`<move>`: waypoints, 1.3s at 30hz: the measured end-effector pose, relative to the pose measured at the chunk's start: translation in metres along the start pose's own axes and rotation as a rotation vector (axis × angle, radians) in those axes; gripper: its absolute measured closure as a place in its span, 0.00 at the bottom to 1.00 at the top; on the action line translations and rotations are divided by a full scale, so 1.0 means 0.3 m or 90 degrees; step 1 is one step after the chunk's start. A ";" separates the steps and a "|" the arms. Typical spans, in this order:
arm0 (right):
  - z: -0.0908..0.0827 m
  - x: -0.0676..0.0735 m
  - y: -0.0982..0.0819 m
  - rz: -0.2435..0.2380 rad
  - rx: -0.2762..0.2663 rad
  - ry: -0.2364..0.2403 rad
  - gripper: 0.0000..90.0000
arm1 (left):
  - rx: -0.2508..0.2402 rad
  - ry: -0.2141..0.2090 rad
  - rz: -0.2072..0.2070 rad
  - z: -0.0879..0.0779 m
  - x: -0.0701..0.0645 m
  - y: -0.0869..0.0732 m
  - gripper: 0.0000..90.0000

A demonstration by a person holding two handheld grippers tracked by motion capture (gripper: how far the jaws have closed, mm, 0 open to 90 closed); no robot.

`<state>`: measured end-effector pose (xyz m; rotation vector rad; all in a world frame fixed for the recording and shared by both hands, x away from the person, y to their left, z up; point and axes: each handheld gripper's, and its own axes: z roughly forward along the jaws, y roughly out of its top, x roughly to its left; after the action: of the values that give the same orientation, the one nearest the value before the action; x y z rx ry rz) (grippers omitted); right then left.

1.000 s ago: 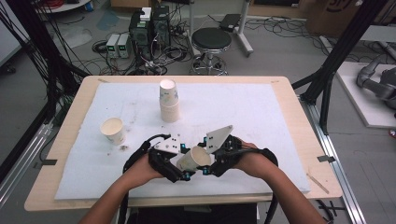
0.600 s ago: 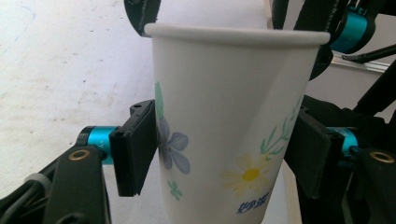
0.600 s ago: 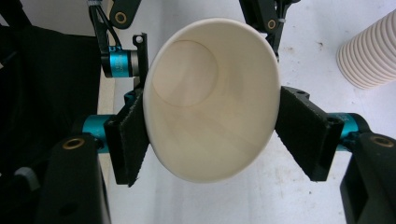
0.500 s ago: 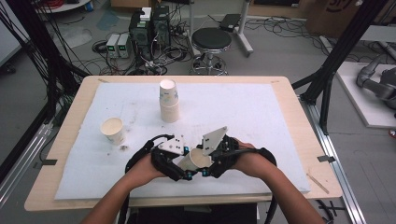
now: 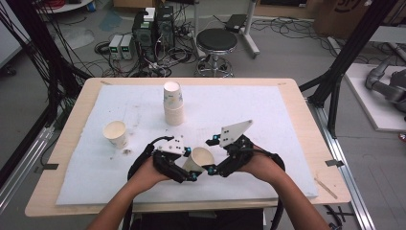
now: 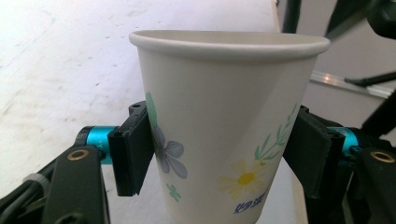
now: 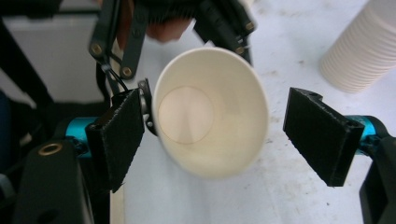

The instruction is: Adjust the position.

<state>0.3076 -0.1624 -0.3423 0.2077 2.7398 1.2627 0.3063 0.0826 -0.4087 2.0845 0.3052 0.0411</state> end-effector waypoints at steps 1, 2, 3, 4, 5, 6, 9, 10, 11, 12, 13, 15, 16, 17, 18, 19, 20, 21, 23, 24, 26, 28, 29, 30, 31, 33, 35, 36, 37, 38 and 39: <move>-0.012 -0.003 -0.010 0.010 -0.016 -0.009 0.23 | -0.004 0.004 -0.005 -0.002 0.003 -0.008 0.34; -0.021 -0.006 -0.018 0.019 -0.026 -0.017 0.23 | -0.011 0.013 -0.011 -0.007 0.008 -0.021 0.33; -0.035 -0.010 -0.035 0.032 -0.043 -0.029 0.23 | -0.019 0.020 -0.016 -0.011 0.011 -0.030 0.33; -0.045 -0.013 -0.050 0.043 -0.054 -0.040 0.23 | -0.029 0.027 -0.023 -0.017 0.014 -0.037 0.33; -0.055 -0.016 -0.067 0.056 -0.064 -0.053 0.23 | -0.037 0.034 -0.025 -0.023 0.018 -0.044 0.33; -0.064 -0.018 -0.084 0.067 -0.073 -0.066 0.23 | -0.049 0.041 -0.030 -0.031 0.023 -0.051 0.33; -0.086 -0.020 -0.139 0.100 -0.093 -0.107 0.23 | -0.078 0.064 -0.038 -0.048 0.032 -0.067 0.33; -0.092 -0.022 -0.157 0.108 -0.098 -0.121 0.23 | -0.089 0.074 -0.043 -0.052 0.033 -0.072 0.33; -0.097 -0.021 -0.175 0.118 -0.102 -0.133 0.23 | -0.097 0.082 -0.043 -0.058 0.036 -0.076 0.33; -0.102 -0.022 -0.192 0.123 -0.107 -0.148 0.23 | -0.106 0.090 -0.042 -0.065 0.039 -0.081 0.33; -0.106 -0.019 -0.209 0.134 -0.108 -0.161 0.24 | -0.115 0.094 -0.047 -0.068 0.040 -0.084 0.33; -0.113 -0.016 -0.242 0.148 -0.113 -0.185 0.24 | -0.131 0.106 -0.049 -0.078 0.046 -0.092 0.33; -0.116 -0.015 -0.258 0.156 -0.115 -0.198 0.24 | -0.135 0.113 -0.049 -0.084 0.048 -0.095 0.33; -0.119 -0.014 -0.273 0.165 -0.115 -0.204 0.24 | -0.143 0.118 -0.052 -0.088 0.050 -0.098 0.33; -0.122 -0.014 -0.287 0.167 -0.117 -0.212 0.24 | -0.151 0.121 -0.054 -0.093 0.052 -0.101 0.33; -0.125 -0.011 -0.300 0.175 -0.118 -0.224 0.24 | -0.158 0.125 -0.056 -0.099 0.054 -0.104 0.33; -0.126 -0.010 -0.313 0.182 -0.119 -0.232 0.24 | -0.165 0.131 -0.058 -0.103 0.054 -0.106 0.33; -0.128 -0.009 -0.327 0.186 -0.120 -0.239 0.24 | -0.172 0.137 -0.058 -0.109 0.056 -0.109 0.33; -0.131 -0.005 -0.354 0.196 -0.121 -0.254 0.24 | -0.187 0.149 -0.063 -0.119 0.060 -0.115 0.33; -0.132 -0.003 -0.367 0.201 -0.119 -0.262 0.24 | -0.193 0.157 -0.063 -0.124 0.062 -0.117 0.33; -0.134 -0.001 -0.392 0.210 -0.119 -0.272 0.24 | -0.203 0.168 -0.063 -0.132 0.065 -0.122 0.33; -0.134 0.001 -0.409 0.216 -0.117 -0.280 0.24 | -0.215 0.179 -0.065 -0.140 0.067 -0.126 0.32; -0.134 0.001 -0.418 0.219 -0.119 -0.283 0.24 | -0.221 0.185 -0.065 -0.144 0.068 -0.128 0.32; -0.135 0.000 -0.425 0.218 -0.118 -0.289 0.24 | -0.226 0.190 -0.066 -0.148 0.068 -0.130 0.32; -0.135 0.001 -0.430 0.223 -0.120 -0.292 0.24 | -0.229 0.196 -0.066 -0.152 0.069 -0.132 0.32; -0.137 0.002 -0.441 0.228 -0.125 -0.296 0.24 | -0.239 0.208 -0.068 -0.159 0.069 -0.138 0.32; -0.139 0.003 -0.449 0.231 -0.130 -0.302 0.24 | -0.248 0.219 -0.066 -0.166 0.069 -0.143 0.32; -0.139 0.003 -0.452 0.230 -0.129 -0.305 0.24 | -0.251 0.223 -0.067 -0.170 0.069 -0.146 0.32; -0.141 0.003 -0.454 0.230 -0.129 -0.309 0.24 | -0.256 0.227 -0.068 -0.173 0.070 -0.149 0.32; -0.144 0.003 -0.455 0.231 -0.133 -0.314 0.24 | -0.259 0.231 -0.070 -0.176 0.070 -0.152 0.32; -0.147 0.003 -0.456 0.234 -0.137 -0.317 0.24 | -0.264 0.237 -0.072 -0.177 0.070 -0.156 0.32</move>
<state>0.2893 -0.2831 -0.4181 0.9019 2.1851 1.3462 0.3091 0.1550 -0.4236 1.6364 0.5866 0.3958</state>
